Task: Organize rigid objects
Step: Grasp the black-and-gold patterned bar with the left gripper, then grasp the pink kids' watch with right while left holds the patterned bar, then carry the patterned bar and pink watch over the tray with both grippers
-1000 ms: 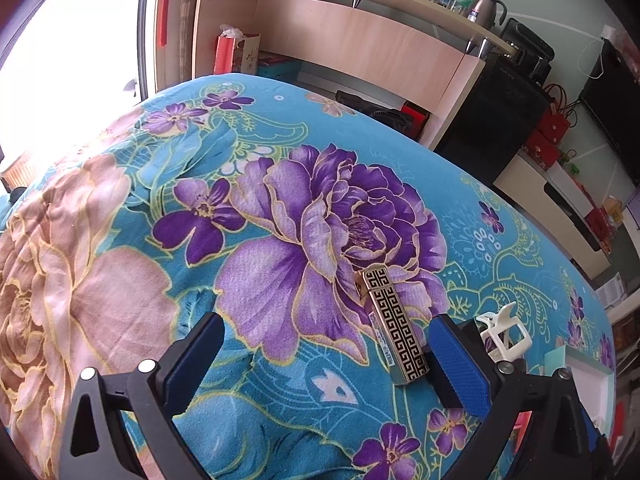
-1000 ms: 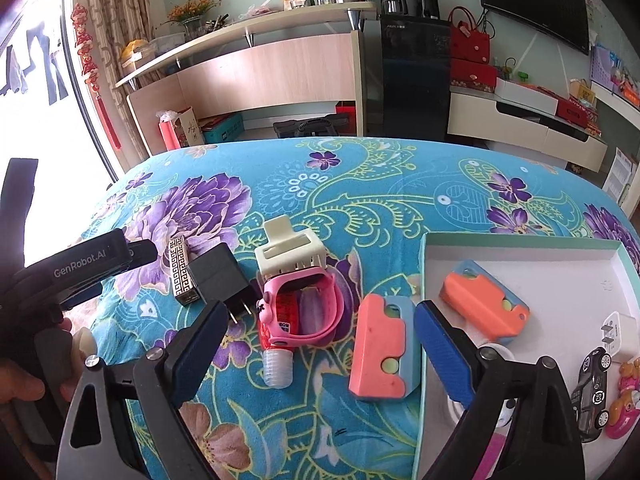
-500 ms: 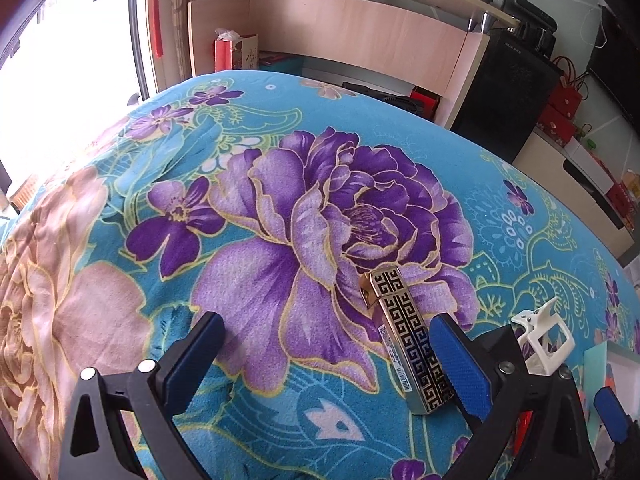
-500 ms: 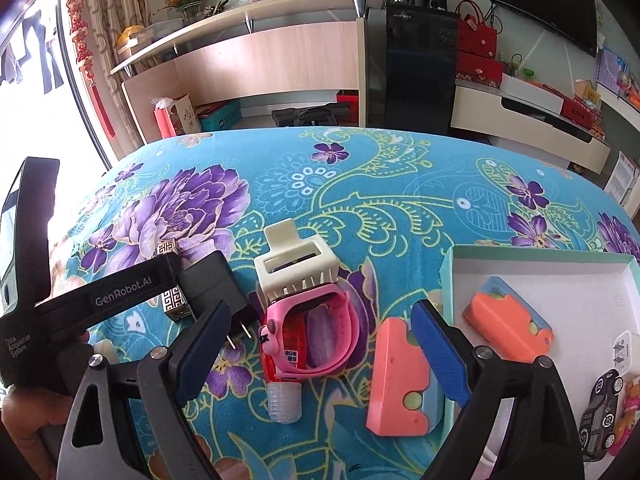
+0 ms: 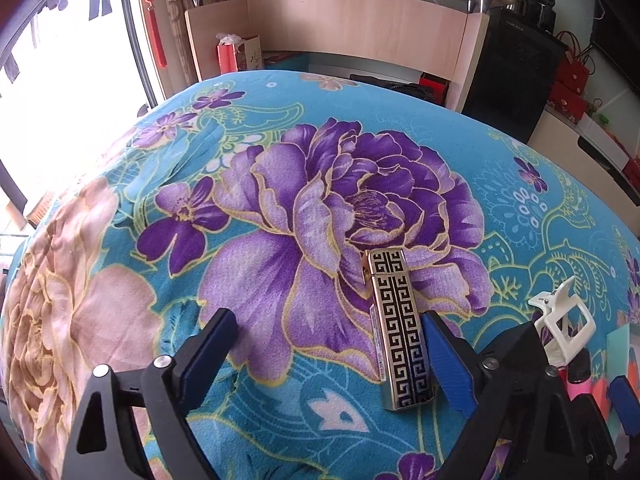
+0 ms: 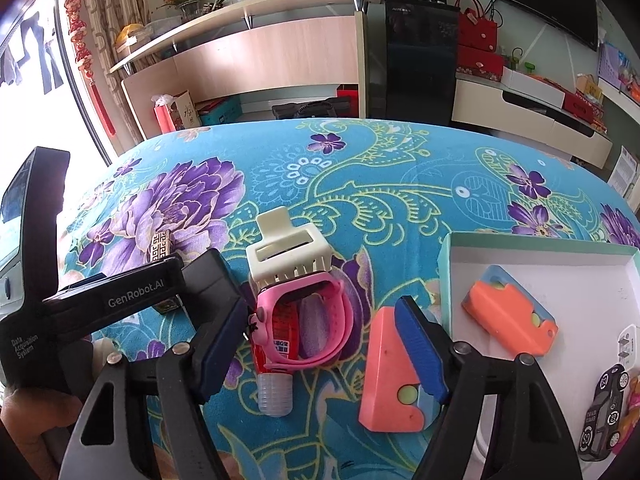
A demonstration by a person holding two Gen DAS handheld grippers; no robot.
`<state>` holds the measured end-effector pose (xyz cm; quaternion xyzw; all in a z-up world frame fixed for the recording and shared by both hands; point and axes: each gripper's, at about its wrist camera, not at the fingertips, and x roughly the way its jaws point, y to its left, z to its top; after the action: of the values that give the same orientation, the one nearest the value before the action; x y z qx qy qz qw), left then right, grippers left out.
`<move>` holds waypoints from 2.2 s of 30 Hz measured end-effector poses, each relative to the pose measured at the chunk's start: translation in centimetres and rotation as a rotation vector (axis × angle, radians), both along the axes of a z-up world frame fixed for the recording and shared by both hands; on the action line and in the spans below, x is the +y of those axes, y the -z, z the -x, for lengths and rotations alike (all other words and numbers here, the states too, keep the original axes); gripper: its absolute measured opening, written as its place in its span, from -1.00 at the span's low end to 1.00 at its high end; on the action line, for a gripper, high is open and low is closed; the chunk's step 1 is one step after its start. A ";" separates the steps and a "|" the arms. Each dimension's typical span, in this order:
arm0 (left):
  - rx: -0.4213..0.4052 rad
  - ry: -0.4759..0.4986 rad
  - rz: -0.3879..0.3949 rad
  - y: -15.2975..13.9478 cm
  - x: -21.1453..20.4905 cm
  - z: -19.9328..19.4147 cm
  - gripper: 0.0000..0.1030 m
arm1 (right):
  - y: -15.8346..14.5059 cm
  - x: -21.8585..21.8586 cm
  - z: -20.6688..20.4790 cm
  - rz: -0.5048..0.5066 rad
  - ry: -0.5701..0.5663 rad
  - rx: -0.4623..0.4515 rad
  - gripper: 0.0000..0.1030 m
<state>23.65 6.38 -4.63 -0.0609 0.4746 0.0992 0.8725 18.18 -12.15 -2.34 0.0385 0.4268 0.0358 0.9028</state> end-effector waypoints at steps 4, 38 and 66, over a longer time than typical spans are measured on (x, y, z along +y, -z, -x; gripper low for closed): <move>-0.009 0.011 0.013 -0.2 0.3 0.3 0.48 | 0.0 -0.2 0.1 -0.005 0.000 0.001 0.50; 0.037 0.095 0.081 -0.8 -1.2 3.6 -0.55 | 0.4 1.5 0.4 -0.039 -0.127 0.006 -0.71; -0.216 0.196 0.182 -8.0 -3.7 5.6 -0.57 | -5.8 -3.6 3.4 -0.079 0.008 -0.190 -0.74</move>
<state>18.08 2.66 3.41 -0.1031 0.3888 -0.0370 0.9148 14.81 -15.75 3.42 0.0720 0.3372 0.0527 0.9372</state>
